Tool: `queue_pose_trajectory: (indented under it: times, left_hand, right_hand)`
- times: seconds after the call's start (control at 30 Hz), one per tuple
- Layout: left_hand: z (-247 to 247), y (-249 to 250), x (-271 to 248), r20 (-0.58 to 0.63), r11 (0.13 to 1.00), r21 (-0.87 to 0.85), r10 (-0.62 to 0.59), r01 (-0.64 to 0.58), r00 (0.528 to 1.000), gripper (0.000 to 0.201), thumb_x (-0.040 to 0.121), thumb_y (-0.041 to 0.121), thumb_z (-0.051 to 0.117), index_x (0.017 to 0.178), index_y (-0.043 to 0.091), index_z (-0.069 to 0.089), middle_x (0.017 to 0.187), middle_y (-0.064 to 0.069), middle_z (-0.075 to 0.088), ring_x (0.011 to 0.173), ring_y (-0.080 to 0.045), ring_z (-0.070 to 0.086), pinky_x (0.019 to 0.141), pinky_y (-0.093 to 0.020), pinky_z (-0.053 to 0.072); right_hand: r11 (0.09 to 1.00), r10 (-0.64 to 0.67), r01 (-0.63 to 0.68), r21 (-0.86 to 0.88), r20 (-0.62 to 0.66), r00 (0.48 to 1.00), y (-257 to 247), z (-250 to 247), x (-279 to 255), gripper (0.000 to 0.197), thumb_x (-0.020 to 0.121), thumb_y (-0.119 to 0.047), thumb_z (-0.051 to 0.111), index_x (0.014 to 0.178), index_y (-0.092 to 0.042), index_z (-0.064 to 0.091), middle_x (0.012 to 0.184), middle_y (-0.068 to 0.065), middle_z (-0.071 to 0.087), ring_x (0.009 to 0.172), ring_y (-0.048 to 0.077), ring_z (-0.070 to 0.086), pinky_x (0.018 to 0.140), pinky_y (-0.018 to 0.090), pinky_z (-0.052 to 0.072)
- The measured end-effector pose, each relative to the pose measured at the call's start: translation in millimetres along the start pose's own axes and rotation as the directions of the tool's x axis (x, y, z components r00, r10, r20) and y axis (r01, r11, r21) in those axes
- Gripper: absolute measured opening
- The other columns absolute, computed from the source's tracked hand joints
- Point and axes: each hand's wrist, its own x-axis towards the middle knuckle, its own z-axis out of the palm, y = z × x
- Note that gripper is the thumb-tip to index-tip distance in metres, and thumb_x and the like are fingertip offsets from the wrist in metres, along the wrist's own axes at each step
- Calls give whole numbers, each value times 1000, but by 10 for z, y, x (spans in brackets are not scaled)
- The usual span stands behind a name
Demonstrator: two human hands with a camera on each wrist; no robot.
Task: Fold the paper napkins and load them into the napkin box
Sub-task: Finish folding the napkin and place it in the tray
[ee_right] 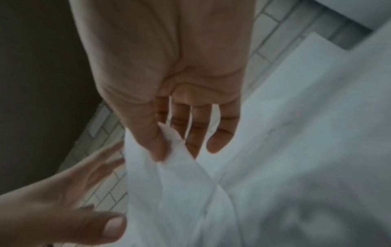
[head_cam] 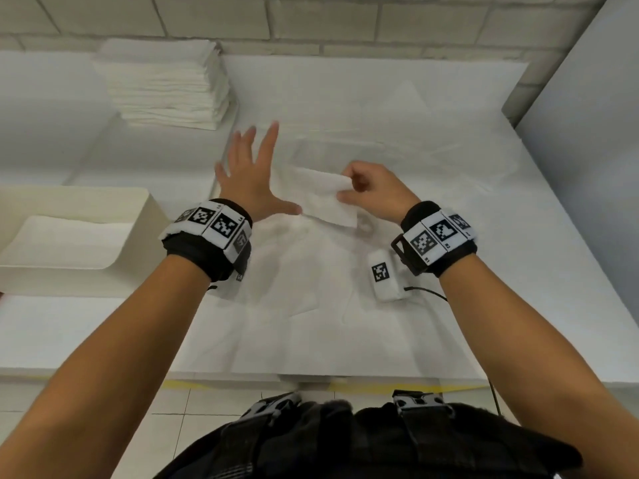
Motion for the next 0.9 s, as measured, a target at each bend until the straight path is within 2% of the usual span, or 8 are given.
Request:
queue_pose_trajectory:
  times: [0.07,0.13,0.2,0.3,0.4,0.5,0.6,0.9]
  left_hand:
    - [-77,134,10,-55,986,67,158,-154,986,125,58,49,81,149,33,-4,158,-2,-6,145,-24,-12,110,-60,-2]
    - [-181,192,75,0,967,-93,238,-237,971,95,65,43,79,145,32,28,149,0,34,142,-23,22,113,-49,20]
    - [-268,183,136,26,944,-260,217,-203,976,47,75,33,75,118,20,62,106,-2,63,105,-21,57,84,-30,45]
    - [-341,89,175,9,924,-374,95,-85,995,21,81,24,71,96,10,68,85,-5,62,80,-19,56,60,-19,40]
    - [-403,-105,249,-17,745,-661,-132,88,991,25,83,21,68,105,8,65,96,-5,64,88,-21,62,78,-29,50]
    - [-400,-284,352,41,511,-841,-270,179,962,31,85,12,65,114,4,61,105,-8,65,95,-24,64,89,-36,51]
    - [-311,-375,412,121,481,-839,-289,253,950,31,86,5,61,117,0,59,108,-13,64,95,-28,62,91,-40,50]
    - [-30,-420,501,311,412,-827,-233,383,921,28,87,5,60,115,0,59,103,-14,65,95,-31,61,91,-41,49]
  right_hand:
    - [989,-143,143,26,8,990,-192,-60,58,10,84,-5,63,84,-11,55,79,2,53,76,12,51,69,17,39]
    - [965,-259,259,54,10,966,-392,-131,106,14,85,-2,61,84,-14,55,79,-3,56,77,8,52,67,9,38]
    - [950,-307,306,67,4,952,-493,-207,176,13,86,-2,61,88,-13,55,82,-2,57,79,9,54,69,11,41]
    - [984,-163,167,58,-69,984,-411,-324,329,13,88,-11,61,99,-18,58,85,-2,58,81,10,54,72,17,45]
    - [975,137,-153,-164,-110,985,-106,-375,540,30,91,-23,57,121,-14,55,111,3,58,103,16,54,91,26,45]
    - [778,379,-331,-535,-22,925,169,-253,708,54,94,-31,52,141,-11,36,146,10,36,132,27,38,106,31,31]
    - [640,479,-388,-663,-51,877,346,-116,802,70,89,-41,57,146,-12,26,149,14,28,135,33,32,106,39,33]
    - [798,495,-518,-306,-155,855,459,-177,909,69,77,-24,75,135,-12,39,137,10,45,124,27,45,93,28,38]
